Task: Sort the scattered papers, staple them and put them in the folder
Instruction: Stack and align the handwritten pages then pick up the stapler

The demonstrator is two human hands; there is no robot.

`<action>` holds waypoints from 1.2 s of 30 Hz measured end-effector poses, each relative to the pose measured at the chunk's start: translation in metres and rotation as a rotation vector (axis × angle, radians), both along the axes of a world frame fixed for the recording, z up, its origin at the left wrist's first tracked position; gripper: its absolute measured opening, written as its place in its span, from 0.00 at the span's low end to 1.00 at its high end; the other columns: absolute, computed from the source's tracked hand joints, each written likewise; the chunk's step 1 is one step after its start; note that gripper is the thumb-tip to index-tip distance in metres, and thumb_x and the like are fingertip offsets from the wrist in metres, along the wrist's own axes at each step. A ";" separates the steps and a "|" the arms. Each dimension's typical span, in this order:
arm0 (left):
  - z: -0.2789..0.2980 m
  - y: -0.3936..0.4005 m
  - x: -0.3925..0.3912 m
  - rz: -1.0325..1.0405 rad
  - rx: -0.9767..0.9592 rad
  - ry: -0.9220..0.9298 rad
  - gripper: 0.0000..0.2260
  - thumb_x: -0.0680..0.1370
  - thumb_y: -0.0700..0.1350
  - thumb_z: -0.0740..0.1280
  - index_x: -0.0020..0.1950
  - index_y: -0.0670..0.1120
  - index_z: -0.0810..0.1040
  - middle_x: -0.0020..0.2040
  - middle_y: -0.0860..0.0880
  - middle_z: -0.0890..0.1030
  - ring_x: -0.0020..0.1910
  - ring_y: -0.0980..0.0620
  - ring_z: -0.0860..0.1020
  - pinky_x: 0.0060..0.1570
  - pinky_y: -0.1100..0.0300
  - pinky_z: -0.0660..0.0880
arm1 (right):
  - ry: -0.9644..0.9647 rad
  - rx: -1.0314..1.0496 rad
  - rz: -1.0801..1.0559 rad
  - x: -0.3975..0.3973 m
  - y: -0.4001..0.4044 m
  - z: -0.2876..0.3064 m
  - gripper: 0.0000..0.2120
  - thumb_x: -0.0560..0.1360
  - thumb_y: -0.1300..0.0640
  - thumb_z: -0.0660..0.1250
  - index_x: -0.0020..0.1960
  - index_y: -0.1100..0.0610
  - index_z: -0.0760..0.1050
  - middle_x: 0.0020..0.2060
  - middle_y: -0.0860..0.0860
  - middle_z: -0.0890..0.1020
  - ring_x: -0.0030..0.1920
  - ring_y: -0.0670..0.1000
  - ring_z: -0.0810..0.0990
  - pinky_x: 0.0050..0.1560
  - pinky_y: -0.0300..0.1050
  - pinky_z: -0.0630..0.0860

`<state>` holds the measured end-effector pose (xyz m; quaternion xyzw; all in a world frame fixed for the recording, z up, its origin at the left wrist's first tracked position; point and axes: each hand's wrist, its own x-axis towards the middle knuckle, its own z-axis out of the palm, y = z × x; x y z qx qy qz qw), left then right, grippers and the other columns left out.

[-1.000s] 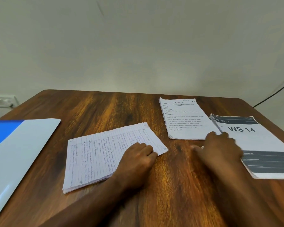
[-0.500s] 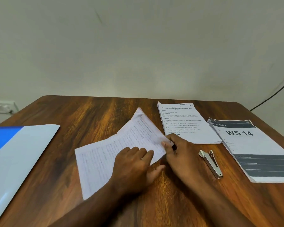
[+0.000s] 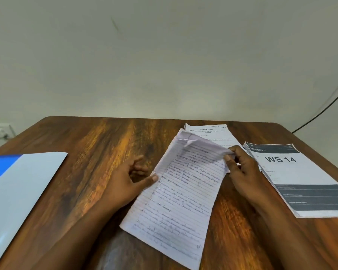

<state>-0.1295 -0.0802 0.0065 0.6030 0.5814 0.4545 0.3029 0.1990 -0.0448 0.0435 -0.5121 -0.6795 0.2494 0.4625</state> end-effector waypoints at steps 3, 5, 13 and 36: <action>0.003 -0.001 0.008 -0.251 -0.038 -0.054 0.22 0.76 0.51 0.78 0.68 0.48 0.81 0.55 0.50 0.88 0.52 0.49 0.88 0.53 0.44 0.85 | 0.108 -0.027 -0.032 -0.005 0.003 -0.005 0.05 0.85 0.55 0.61 0.58 0.52 0.75 0.52 0.50 0.83 0.52 0.45 0.83 0.43 0.37 0.79; 0.004 -0.004 0.013 -0.340 -0.067 -0.098 0.12 0.80 0.42 0.73 0.63 0.43 0.84 0.55 0.48 0.89 0.52 0.46 0.88 0.51 0.47 0.86 | 0.221 -0.026 -0.079 -0.010 0.006 -0.009 0.05 0.84 0.56 0.63 0.58 0.50 0.75 0.53 0.50 0.84 0.54 0.48 0.83 0.48 0.43 0.81; 0.003 -0.006 0.044 -0.067 -0.076 -0.363 0.08 0.82 0.40 0.71 0.60 0.43 0.85 0.49 0.45 0.90 0.46 0.44 0.89 0.40 0.53 0.86 | 0.231 -0.394 0.070 -0.019 0.003 -0.006 0.19 0.77 0.51 0.75 0.65 0.50 0.72 0.48 0.49 0.89 0.42 0.50 0.88 0.35 0.47 0.80; 0.030 0.180 0.176 0.013 -0.158 0.114 0.08 0.76 0.43 0.79 0.44 0.50 0.80 0.46 0.53 0.85 0.42 0.54 0.85 0.45 0.52 0.85 | -0.333 -0.234 -0.444 0.074 0.166 0.006 0.09 0.75 0.52 0.78 0.50 0.52 0.80 0.48 0.48 0.84 0.44 0.49 0.82 0.49 0.47 0.82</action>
